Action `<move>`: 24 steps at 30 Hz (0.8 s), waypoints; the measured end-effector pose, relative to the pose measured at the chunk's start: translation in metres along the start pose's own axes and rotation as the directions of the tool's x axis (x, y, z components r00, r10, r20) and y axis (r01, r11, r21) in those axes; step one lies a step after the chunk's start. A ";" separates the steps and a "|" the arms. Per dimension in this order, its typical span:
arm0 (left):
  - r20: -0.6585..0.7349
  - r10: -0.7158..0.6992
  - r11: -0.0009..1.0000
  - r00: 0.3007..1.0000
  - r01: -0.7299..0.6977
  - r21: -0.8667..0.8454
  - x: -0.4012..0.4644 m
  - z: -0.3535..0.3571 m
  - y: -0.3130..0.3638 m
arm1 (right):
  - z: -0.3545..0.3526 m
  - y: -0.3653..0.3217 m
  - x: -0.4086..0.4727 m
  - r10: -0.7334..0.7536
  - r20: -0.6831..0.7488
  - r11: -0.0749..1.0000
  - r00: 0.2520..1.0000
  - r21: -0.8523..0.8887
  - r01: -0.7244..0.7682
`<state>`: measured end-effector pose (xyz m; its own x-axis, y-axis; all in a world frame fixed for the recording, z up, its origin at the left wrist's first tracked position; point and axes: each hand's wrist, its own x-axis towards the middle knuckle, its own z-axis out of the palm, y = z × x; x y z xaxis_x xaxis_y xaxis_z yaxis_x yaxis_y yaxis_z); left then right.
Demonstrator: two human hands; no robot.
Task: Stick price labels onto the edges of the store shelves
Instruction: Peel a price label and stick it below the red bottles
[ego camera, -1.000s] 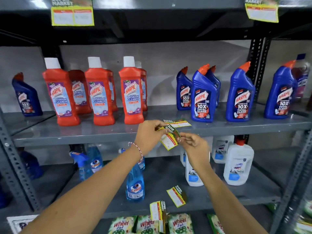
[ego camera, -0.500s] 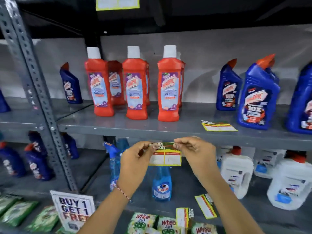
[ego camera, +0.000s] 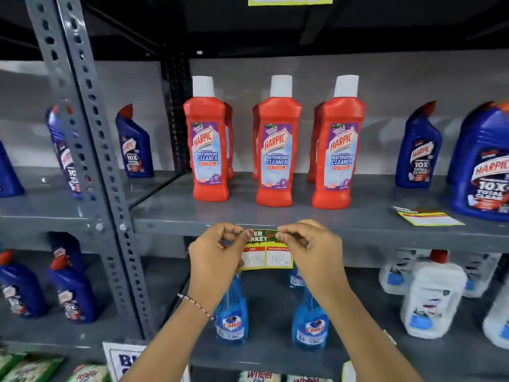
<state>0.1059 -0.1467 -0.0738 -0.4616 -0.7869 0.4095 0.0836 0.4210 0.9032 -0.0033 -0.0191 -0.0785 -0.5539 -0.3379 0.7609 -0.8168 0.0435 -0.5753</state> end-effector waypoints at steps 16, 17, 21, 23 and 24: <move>-0.026 0.357 0.922 0.934 -0.348 0.168 0.022 -0.009 -0.005 | -0.005 -0.003 0.001 0.053 -0.172 0.983 0.984 -0.162 -0.081; -0.028 0.398 0.906 0.917 -0.388 0.166 0.019 -0.006 0.001 | -0.011 -0.001 0.000 0.043 -0.174 0.982 0.984 -0.174 -0.074; 0.079 0.428 0.903 0.900 -0.430 0.003 0.009 0.034 0.032 | -0.058 0.016 0.009 0.017 -0.271 0.973 0.962 -0.217 -0.079; 0.281 0.311 0.945 0.908 -0.263 -0.194 0.008 0.067 0.050 | -0.096 0.029 0.017 0.052 -0.329 0.958 0.943 -0.250 -0.140; 0.404 0.243 0.958 0.882 -0.154 -0.242 0.008 0.086 0.059 | -0.117 0.036 0.022 0.084 -0.345 0.940 0.935 -0.285 -0.189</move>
<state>0.0315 -0.0895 -0.0287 -0.7436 -0.4090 0.5290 0.3646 0.4153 0.8334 -0.0641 0.0848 -0.0473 -0.6419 0.0124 0.7667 -0.7085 0.3728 -0.5992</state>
